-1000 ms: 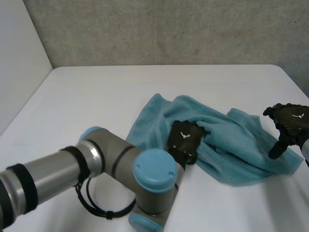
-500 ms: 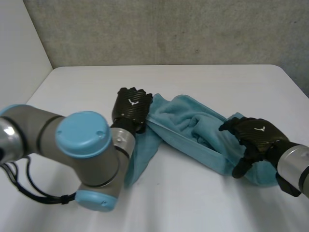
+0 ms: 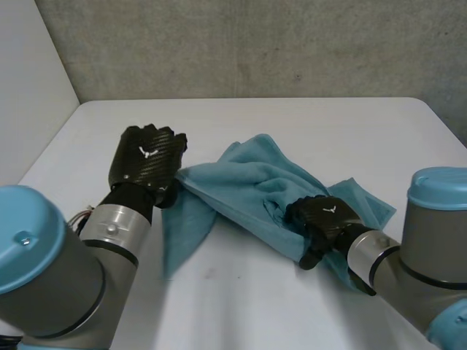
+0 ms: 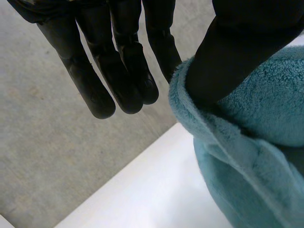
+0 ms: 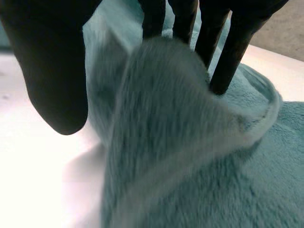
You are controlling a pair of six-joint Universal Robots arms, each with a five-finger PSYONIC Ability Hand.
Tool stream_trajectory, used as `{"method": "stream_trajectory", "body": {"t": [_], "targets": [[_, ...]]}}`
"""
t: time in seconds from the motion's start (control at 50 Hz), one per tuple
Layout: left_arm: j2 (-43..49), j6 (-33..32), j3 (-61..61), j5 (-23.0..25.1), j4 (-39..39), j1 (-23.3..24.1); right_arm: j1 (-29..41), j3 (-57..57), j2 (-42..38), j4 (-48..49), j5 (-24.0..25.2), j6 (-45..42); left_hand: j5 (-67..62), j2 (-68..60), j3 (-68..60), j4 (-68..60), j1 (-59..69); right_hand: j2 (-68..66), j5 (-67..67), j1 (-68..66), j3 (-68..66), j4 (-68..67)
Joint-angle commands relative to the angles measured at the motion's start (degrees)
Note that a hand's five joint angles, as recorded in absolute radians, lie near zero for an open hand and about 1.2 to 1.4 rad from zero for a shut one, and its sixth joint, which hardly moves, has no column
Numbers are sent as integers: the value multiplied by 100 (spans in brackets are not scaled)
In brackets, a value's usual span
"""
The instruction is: Fold the laundry
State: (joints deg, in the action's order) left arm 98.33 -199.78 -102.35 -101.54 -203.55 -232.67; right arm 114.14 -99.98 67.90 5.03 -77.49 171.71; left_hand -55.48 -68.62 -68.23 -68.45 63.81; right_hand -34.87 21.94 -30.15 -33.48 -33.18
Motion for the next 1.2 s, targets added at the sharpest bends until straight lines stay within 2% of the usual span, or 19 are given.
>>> {"method": "stream_trajectory", "body": {"t": [0.02,0.04,0.08,0.14,0.2,0.24,0.38,0.48,0.52,0.58,0.62,0.74,0.78,0.8,0.82,0.84,0.86,1.08,1.2], "targets": [[-542,-8,-74,-15,0,-59,-49,154,493,217,-802,-365,-1452,-1138,-1177,-1155,1619,-4513,4806,-4985,-4652,-4682],[-691,-8,-74,-7,0,-129,-50,154,497,217,-803,-366,-1452,-1138,-1177,-1155,1619,-4513,4806,-4985,-4652,-4682],[-858,-17,-83,-6,26,-217,-311,163,1249,147,-794,-506,-1452,-1138,-1177,-1155,1619,-4513,4806,-4985,-4652,-4682],[-1244,-17,-92,2,52,-366,-568,180,1569,112,-759,-568,-1452,-1138,-1177,-1155,1619,-4513,4806,-4985,-4652,-4682],[-1640,-17,-74,37,61,-428,-911,303,2061,-231,-530,-665,-1452,-1138,-1177,-1155,1619,-4513,4806,-4985,-4652,-4682],[-1799,-25,-39,64,61,-446,-1007,627,2463,-825,-120,-665,-1452,-1138,-1177,-1155,1619,-4513,4806,-4985,-4652,-4682],[-2002,-34,146,301,167,-508,-1157,1488,2659,-1775,453,-682,-1452,-1138,-1177,-1155,1619,-4513,4806,-4985,-4652,-4682],[-1862,-43,181,547,518,-710,-1253,1937,2239,-2531,656,-805,-1452,-1138,-1177,-1155,1619,-4513,4806,-4985,-4652,-4682],[-1303,-17,111,705,632,-1007,-1262,2044,1885,-2709,709,-929,-1452,-1138,-1177,-1155,1619,-4513,4806,-4985,-4652,-4682],[-608,-17,154,793,720,-1140,-1236,2228,1191,-2973,718,-1359,-1452,-1138,-1177,-1155,1619,-4513,4806,-4985,-4652,-4682],[-257,-43,163,802,712,-1149,-1175,2403,622,-3139,604,-1823,-1452,-1138,-1177,-1155,1619,-4513,4806,-4985,-4652,-4682],[1027,-87,653,802,694,-1237,-1175,2887,-259,-3210,445,-2115,-1452,-1138,-1177,-1155,1619,-4283,4576,-4756,-4422,-4452],[1273,-96,873,802,703,-1246,-1166,3316,-714,-3202,323,-2089,-1452,-1138,-1177,-1155,1619,-3533,3826,-4005,-3672,-3702],[1441,-104,1093,802,686,-1263,-1166,3318,-716,-3201,322,-2089,-1452,-1138,-1177,-1155,1619,-3526,3819,-3999,-3665,-3695],[1443,-105,1095,802,685,-1264,-1148,3492,-847,-3193,261,-2098,-1452,-1138,-1177,-1155,1619,-2011,2304,-2483,-2150,-2180],[1539,-105,1304,776,685,-1264,-1148,3494,-848,-3193,261,-2098,-1452,-1138,-1177,-1155,1619,-1996,2289,-2468,-2135,-2165],[1592,-105,1480,776,694,-1264,-1113,3642,-979,-3193,208,-2089,-1452,-1138,-1177,-1155,1619,-1046,1339,-1519,-1185,-1215],[1645,-69,1526,749,703,-1264,-902,3425,-1349,-2720,-29,-1835,-1452,-1138,-1177,-1155,1619,289,5,-184,150,120],[1584,-78,1200,776,703,-1264,-946,2950,-806,-2183,-38,-1457,-1452,-1138,-1177,-1155,1619,1402,-1109,930,1263,1233]]}}
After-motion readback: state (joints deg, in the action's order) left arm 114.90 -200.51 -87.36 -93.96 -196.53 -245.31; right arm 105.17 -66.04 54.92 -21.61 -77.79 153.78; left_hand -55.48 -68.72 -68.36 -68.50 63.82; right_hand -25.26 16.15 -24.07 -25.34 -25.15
